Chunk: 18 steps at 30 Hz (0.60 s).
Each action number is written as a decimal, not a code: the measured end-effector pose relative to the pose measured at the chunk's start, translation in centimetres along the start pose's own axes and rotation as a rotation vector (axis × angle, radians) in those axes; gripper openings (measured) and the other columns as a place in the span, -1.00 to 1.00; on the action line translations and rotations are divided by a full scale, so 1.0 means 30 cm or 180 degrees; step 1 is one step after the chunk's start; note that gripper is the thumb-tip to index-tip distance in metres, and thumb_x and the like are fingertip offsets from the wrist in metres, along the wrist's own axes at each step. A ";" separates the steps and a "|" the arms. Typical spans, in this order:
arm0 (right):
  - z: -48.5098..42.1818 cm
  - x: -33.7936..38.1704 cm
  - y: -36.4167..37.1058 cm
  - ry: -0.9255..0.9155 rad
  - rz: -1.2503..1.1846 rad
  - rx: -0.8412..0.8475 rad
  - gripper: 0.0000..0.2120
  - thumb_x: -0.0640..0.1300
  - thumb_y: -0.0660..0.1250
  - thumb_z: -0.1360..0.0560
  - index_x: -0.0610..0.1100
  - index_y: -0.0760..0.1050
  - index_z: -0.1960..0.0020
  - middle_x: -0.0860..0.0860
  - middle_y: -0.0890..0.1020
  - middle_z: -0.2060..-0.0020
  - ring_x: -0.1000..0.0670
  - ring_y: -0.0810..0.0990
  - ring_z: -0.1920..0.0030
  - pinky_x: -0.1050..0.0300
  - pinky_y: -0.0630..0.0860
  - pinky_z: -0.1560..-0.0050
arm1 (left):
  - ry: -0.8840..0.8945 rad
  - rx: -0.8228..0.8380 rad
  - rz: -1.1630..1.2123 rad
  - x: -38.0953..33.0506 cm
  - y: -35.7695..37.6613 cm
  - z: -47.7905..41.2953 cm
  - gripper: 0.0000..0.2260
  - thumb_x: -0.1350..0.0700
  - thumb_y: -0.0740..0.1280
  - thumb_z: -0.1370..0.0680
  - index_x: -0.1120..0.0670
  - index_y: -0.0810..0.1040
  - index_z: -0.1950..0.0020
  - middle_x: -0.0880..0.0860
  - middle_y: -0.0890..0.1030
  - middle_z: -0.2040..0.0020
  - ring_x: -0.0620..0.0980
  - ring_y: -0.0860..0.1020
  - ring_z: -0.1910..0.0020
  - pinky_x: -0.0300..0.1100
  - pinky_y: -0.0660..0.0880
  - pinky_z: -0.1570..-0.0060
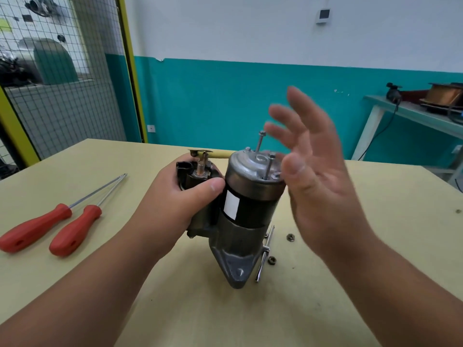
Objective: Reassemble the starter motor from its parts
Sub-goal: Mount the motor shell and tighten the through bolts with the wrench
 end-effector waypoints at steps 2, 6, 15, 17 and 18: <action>-0.017 0.062 -0.018 -0.0431 0.0154 0.0075 -0.65 0.16 0.27 -0.65 0.17 0.54 -0.40 0.04 0.46 -0.47 -0.07 0.39 -0.53 -0.17 0.40 -0.45 | 0.0055 0.0073 -0.0087 -0.008 0.011 0.002 -0.71 -0.31 0.45 -0.24 -0.34 0.67 0.06 -0.13 0.73 0.04 0.02 0.70 -0.12 0.09 0.66 -0.12; -0.049 -0.004 -0.254 0.0225 -0.0150 -0.0956 -0.81 0.02 0.28 -0.62 0.13 0.61 -0.17 0.04 0.67 -0.14 -0.05 0.63 -0.20 -0.05 0.57 -0.11 | 0.0080 0.0012 -0.0158 -0.010 0.006 -0.002 -0.70 -0.34 0.43 -0.24 -0.39 0.65 0.06 -0.19 0.72 0.04 -0.07 0.70 -0.08 -0.01 0.66 -0.04; 0.193 -0.371 -0.022 0.1450 0.2830 0.2247 -0.57 -0.16 0.33 -0.52 0.27 0.51 -0.28 0.23 0.57 -0.13 0.24 0.51 -0.12 0.16 0.55 -0.08 | 0.0140 -0.0062 0.0042 -0.005 -0.012 -0.004 -0.74 -0.23 0.47 -0.31 -0.29 0.70 0.02 0.03 0.73 -0.06 0.22 0.67 -0.21 0.41 0.59 -0.26; 0.204 -0.383 -0.003 0.1385 0.2742 0.2496 -0.42 -0.17 0.35 -0.47 0.29 0.43 -0.40 0.16 0.48 -0.32 0.14 0.49 -0.27 0.05 0.55 -0.23 | 0.0153 -0.0038 0.0000 -0.006 -0.008 -0.004 -0.73 -0.24 0.47 -0.31 -0.30 0.69 0.01 0.02 0.73 -0.07 0.20 0.67 -0.22 0.38 0.60 -0.26; 0.214 -0.386 0.002 0.1414 0.2667 0.2596 -0.41 -0.17 0.36 -0.47 0.27 0.44 -0.41 0.14 0.46 -0.35 0.10 0.49 -0.30 0.01 0.55 -0.26 | 0.0153 -0.0030 -0.0012 -0.004 -0.008 -0.004 -0.73 -0.25 0.47 -0.31 -0.30 0.69 0.01 0.01 0.73 -0.07 0.18 0.67 -0.21 0.37 0.60 -0.25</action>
Point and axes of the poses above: each hand's wrist, its own z-axis away from the middle knuckle, its own y-axis out of the palm, x = y × z, the point moved 9 cm from there along -z, towards the middle knuckle
